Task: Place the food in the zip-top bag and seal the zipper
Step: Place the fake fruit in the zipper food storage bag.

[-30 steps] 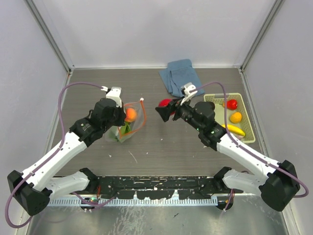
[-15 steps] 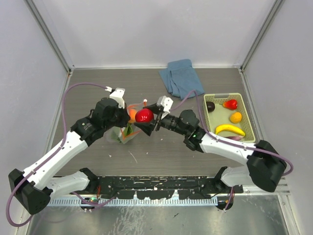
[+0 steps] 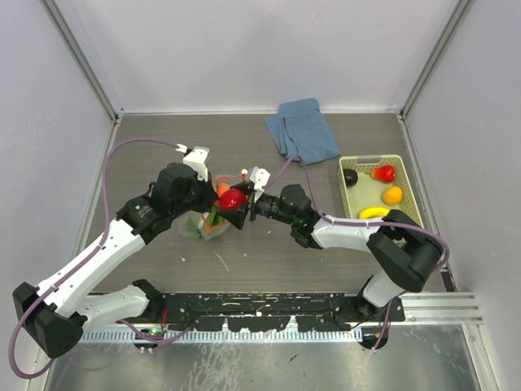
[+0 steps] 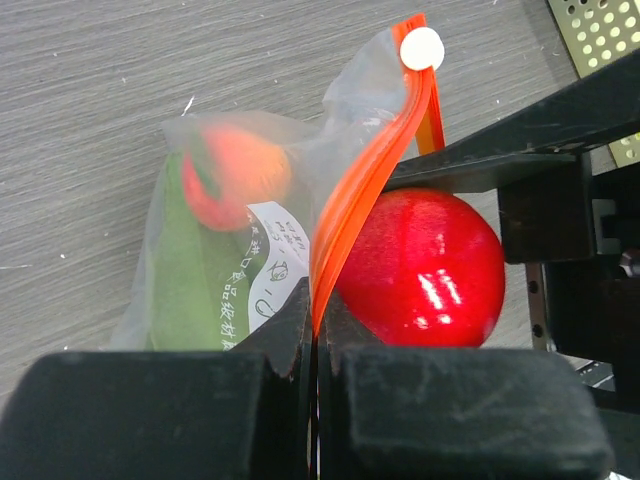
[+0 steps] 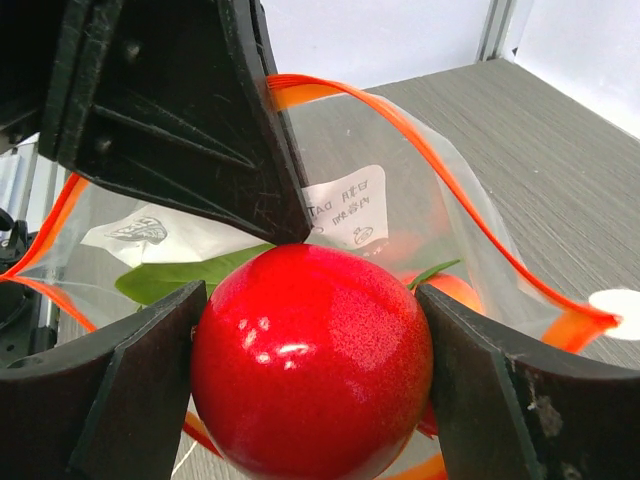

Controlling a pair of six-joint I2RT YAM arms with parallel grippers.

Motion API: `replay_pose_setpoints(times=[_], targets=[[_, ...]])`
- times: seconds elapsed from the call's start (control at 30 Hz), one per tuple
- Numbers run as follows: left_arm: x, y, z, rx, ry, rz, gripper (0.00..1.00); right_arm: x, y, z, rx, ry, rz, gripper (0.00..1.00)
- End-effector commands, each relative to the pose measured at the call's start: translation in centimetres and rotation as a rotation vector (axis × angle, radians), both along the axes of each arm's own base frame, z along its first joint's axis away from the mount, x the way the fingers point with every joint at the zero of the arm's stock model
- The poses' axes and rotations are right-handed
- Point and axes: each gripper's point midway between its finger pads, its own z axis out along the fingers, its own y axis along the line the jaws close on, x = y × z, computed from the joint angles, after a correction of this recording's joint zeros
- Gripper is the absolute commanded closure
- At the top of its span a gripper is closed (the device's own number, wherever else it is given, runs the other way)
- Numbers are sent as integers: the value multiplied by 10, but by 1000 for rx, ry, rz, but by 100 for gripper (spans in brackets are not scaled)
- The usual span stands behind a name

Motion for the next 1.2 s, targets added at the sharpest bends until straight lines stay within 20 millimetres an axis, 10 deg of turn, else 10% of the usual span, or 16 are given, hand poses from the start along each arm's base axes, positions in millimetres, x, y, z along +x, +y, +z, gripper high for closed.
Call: replay_pose_setpoints(times=[0.0,0.47,0.83,1.17], targets=[[6,-11,31,-73,-86,-28,100,0,18,39,94,-75,51,37],[4,-9,38,-101,-114,-20,100,24,43,-4,-13,76,19,24],[6,-8,35,-93,-106,-8,100,29,45,18,28,123,-39,1],[11,1,34,-98,-99,78,100,42,34,26,25,137,-140,2]])
